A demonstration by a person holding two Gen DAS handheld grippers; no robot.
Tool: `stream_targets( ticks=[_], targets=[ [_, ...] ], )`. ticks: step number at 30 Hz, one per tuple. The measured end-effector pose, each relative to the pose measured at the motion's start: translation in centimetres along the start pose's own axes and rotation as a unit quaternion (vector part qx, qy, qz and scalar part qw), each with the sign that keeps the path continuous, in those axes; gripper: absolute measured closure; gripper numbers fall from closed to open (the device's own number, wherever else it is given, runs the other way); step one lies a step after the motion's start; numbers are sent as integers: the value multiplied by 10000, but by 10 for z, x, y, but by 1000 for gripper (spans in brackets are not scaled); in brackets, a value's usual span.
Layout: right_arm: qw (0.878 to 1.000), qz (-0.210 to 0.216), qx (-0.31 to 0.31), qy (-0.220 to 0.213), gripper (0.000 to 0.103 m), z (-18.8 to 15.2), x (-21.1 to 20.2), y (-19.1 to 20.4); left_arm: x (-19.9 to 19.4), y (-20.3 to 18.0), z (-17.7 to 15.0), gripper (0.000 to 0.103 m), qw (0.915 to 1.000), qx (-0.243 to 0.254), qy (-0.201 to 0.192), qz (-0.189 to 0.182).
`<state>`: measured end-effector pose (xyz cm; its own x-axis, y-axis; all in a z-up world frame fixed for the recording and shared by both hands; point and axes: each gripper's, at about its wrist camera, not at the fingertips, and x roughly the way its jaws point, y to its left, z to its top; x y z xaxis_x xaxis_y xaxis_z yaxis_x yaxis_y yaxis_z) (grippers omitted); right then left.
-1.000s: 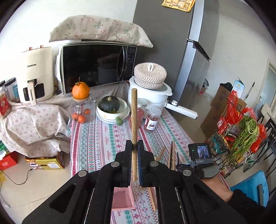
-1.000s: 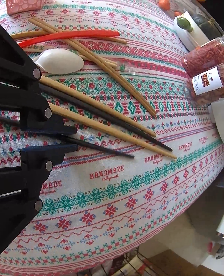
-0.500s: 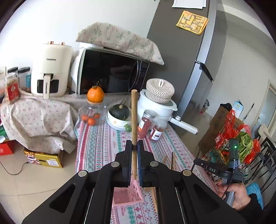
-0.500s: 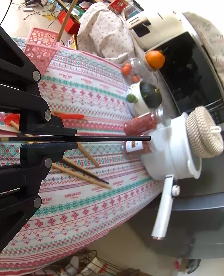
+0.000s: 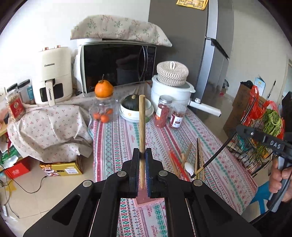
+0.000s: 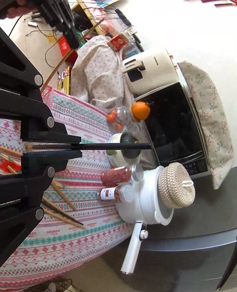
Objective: Organize utensils
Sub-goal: 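Lower the chopstick into the pink basket with the left tool while the right tool carries the black chopstick, then lower the black chopstick into the pink basket and open the right tool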
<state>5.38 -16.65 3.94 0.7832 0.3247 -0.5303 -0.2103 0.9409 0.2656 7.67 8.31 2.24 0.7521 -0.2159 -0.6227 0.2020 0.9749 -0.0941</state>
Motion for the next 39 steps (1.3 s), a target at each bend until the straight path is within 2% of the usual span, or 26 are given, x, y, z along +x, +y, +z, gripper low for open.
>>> stream_targets(
  ticks=[4, 7, 10, 12, 14, 16, 22, 28, 36, 39],
  targets=[
    [9996, 258, -6, -83, 98, 4, -7, 13, 30, -4, -7, 97, 9991, 64, 422, -76],
    [9988, 479, 13, -83, 98, 6, -8, 22, 47, -6, -10, 97, 9985, 171, 523, -24],
    [9979, 644, 25, -90, 98, 7, -6, 30, 54, -6, -10, 95, 9981, 183, 502, 302],
    [9973, 722, 37, -102, 98, 8, -5, 35, 52, -6, -10, 82, 9980, 178, 497, 354],
    [9968, 789, 49, -101, 98, 8, -2, 39, 47, -6, -11, 50, 9980, 146, 434, 424],
    [9963, 848, 63, -111, 98, 9, 1, 44, 39, -5, -12, 42, 9981, 86, 347, 508],
    [9956, 931, 66, 26, 98, 9, 22, 53, 22, 4, -20, 28, 9973, -117, 304, 654],
    [9956, 860, 75, 360, 97, 3, 50, 55, 21, 12, -30, 23, 9959, -170, 403, 791],
    [9944, 813, 86, 671, 97, -6, 78, 60, 23, 18, -36, 21, 9957, -260, 540, 700],
    [9942, 798, 66, 715, 93, -8, 82, 62, 24, 19, -37, 21, 9957, -291, 560, 676]
  ],
)
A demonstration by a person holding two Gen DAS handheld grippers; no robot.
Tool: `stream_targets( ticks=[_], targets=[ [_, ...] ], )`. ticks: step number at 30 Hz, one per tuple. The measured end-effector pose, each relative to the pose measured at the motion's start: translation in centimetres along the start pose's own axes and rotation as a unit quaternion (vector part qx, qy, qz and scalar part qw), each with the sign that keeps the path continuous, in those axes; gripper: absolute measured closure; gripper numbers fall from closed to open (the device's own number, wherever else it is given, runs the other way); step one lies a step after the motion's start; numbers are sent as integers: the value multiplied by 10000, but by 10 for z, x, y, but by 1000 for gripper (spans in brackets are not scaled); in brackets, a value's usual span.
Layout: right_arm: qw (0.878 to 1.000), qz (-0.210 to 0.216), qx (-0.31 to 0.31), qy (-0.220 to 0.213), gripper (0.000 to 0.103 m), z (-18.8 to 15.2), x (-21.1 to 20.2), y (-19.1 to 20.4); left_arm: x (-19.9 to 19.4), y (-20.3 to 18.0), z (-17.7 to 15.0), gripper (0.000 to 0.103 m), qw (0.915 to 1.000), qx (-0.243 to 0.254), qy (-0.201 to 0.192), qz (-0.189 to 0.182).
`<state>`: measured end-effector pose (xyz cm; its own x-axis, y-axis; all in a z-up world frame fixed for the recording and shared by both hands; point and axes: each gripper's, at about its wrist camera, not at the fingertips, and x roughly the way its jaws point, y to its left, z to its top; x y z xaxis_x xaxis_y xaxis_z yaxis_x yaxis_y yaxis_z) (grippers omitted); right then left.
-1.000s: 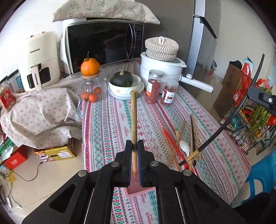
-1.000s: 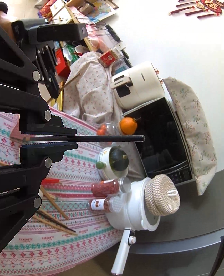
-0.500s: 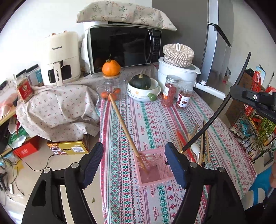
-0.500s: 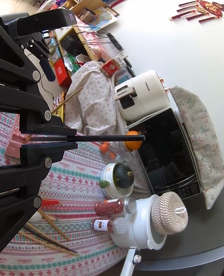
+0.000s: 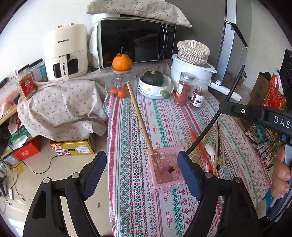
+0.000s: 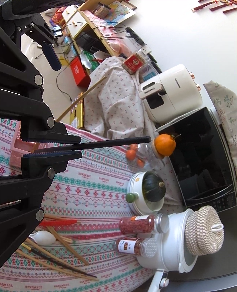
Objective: Organize utensils
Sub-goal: 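Lower the black chopstick into the pink basket and open the right tool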
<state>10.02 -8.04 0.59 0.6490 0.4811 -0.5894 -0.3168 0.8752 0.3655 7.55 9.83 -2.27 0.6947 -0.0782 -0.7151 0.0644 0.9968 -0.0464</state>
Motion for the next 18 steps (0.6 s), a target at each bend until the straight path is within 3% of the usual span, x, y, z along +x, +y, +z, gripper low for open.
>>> stream_targets(
  ticks=[3, 7, 18],
  targets=[
    [9998, -107, -159, -63, 89, 0, -2, 4, 1, 2, 0, 21, 10000, -28, 12, -17],
    [9993, -191, -263, -182, 66, -1, -10, 6, 2, 3, -1, 21, 9999, -78, 52, -50],
    [9974, -494, -146, -501, 38, 4, -47, -23, -2, -7, 2, 21, 9999, -32, 11, -136]
  ],
)
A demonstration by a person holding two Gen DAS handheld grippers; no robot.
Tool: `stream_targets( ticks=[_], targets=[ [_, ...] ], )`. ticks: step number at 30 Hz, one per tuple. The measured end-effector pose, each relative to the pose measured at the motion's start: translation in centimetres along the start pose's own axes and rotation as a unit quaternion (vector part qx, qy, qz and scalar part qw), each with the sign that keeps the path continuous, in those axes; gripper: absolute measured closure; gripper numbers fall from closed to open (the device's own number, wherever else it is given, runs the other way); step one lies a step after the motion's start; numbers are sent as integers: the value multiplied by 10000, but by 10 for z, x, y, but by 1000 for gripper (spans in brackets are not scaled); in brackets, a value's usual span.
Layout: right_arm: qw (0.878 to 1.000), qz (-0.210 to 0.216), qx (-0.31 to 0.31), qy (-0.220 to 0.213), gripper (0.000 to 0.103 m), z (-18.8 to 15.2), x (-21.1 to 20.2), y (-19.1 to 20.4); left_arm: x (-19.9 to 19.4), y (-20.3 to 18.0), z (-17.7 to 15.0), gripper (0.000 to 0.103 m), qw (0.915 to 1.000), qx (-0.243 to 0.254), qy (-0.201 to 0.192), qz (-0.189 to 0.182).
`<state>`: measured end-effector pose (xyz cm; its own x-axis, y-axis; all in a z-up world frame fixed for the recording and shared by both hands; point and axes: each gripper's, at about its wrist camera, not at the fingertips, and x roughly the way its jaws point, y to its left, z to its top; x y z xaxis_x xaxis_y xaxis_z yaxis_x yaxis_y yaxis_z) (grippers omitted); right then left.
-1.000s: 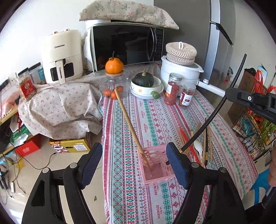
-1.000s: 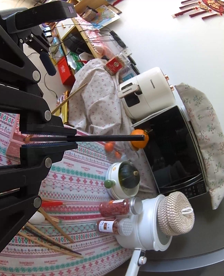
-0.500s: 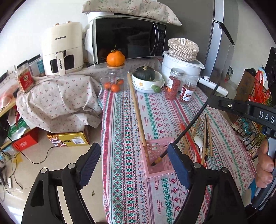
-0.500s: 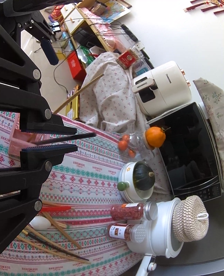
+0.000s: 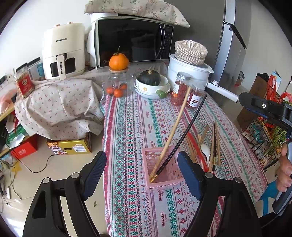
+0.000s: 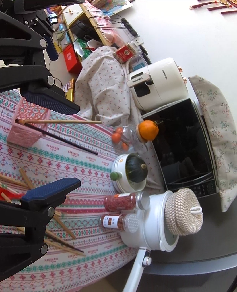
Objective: Organize utensils
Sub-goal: 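Lower the black chopstick into the pink basket and open the right tool, then grasp a pair of wooden chopsticks from the table with the left tool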
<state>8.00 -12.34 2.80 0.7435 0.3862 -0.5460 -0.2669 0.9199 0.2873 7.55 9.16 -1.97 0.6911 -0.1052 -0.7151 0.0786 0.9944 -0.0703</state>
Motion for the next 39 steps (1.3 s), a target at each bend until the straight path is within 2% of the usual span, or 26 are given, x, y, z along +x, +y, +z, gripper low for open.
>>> stream_targets(
  ticks=[8, 15, 19, 24, 27, 32, 35, 39],
  targets=[
    [9977, -627, 274, 0, 28, -1, -23, -53, -12, -26, 8, 21, 9997, 115, -129, -167],
    [9908, -1208, 532, 289, 24, -11, -33, -106, -17, -85, 13, 21, 9969, 569, -174, -513],
    [9855, -1452, 744, 461, 23, -18, -38, -137, -3, -128, 15, 21, 9944, 909, 45, -534],
    [9767, -1667, 1106, 771, 21, -28, -38, -177, 28, -185, 17, 22, 9871, 1453, 423, -527],
    [9704, -1784, 1315, 963, 21, -35, -32, -199, 57, -214, 24, 35, 9820, 1652, 719, -564],
    [9602, -1860, 1663, 1258, 21, -46, -21, -226, 133, -245, 41, 62, 9771, 1625, 1275, -510],
    [9576, -1852, 1734, 1365, 21, -48, -17, -234, 182, -253, 48, 73, 9725, 1655, 1581, -427],
    [9558, -1855, 1751, 1459, 21, -49, -10, -241, 233, -252, 54, 82, 9688, 1589, 1859, -406]
  ],
)
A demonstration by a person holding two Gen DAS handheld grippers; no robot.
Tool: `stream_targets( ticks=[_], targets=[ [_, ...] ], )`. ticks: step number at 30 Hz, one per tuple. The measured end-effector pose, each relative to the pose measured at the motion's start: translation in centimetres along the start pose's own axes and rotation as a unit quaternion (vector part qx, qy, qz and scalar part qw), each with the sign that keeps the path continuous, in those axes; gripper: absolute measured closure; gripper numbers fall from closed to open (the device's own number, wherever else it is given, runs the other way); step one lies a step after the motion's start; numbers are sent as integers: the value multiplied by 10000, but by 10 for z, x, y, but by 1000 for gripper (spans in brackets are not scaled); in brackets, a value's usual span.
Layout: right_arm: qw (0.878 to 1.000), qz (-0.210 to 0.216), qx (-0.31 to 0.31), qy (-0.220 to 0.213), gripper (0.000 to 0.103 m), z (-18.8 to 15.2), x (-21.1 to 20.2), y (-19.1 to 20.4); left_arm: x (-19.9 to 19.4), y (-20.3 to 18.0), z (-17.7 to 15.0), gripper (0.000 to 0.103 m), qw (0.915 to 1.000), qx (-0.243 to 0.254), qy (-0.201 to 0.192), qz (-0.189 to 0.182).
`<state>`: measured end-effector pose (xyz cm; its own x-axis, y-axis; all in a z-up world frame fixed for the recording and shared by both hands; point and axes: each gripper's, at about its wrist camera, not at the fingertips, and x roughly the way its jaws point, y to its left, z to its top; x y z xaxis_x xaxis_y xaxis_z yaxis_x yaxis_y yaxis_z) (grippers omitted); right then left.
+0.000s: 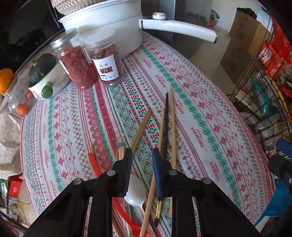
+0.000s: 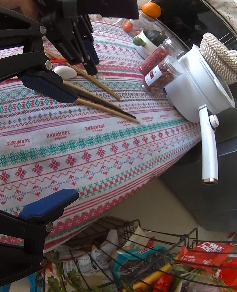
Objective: Organize utensils
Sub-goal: 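Grasp a pair of wooden chopsticks from the table with the left tool, then carry the chopsticks up toward the basket with the left tool while the right tool grasps a plastic-wrapped chopstick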
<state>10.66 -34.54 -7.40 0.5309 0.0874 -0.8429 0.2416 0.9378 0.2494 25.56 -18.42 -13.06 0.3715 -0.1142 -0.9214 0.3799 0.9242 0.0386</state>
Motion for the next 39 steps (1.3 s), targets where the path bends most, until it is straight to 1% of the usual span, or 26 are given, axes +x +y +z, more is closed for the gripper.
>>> stream_targets(
  ticks=[4, 9, 12, 16, 20, 24, 30, 36, 39],
  targets=[
    [9999, -14, 31, 123, 21, 3, 11, -2, 27, 7, 14, 85, 9998, -103, 158, -28],
    [9997, 11, 43, 225, 21, 4, 19, 1, 50, 8, 25, 85, 9993, 16, 363, 73],
    [9997, -25, 11, 232, 21, 4, 20, 3, 60, 11, 26, 85, 9985, 31, 551, -1],
    [9997, -75, 29, 247, 21, 4, 22, 2, 63, 12, 25, 86, 9982, 19, 588, -70],
    [9995, -105, 23, 311, 21, 4, 26, 4, 59, 10, 20, 94, 9985, 47, 547, -59],
    [9995, -93, 8, 290, 21, 4, 26, 8, 35, 6, 6, 94, 9995, 117, 246, -147],
    [9996, -64, -27, 287, 21, 2, 25, 18, -25, 13, -18, 94, 9991, 81, -277, -295],
    [9996, -40, -136, 234, 21, -2, 21, 31, -85, 17, -48, 94, 9959, 40, -769, -468],
    [9996, -53, -216, 194, 21, -4, 19, 40, -114, 22, -63, 94, 9929, 2, -1008, -627]
  ],
)
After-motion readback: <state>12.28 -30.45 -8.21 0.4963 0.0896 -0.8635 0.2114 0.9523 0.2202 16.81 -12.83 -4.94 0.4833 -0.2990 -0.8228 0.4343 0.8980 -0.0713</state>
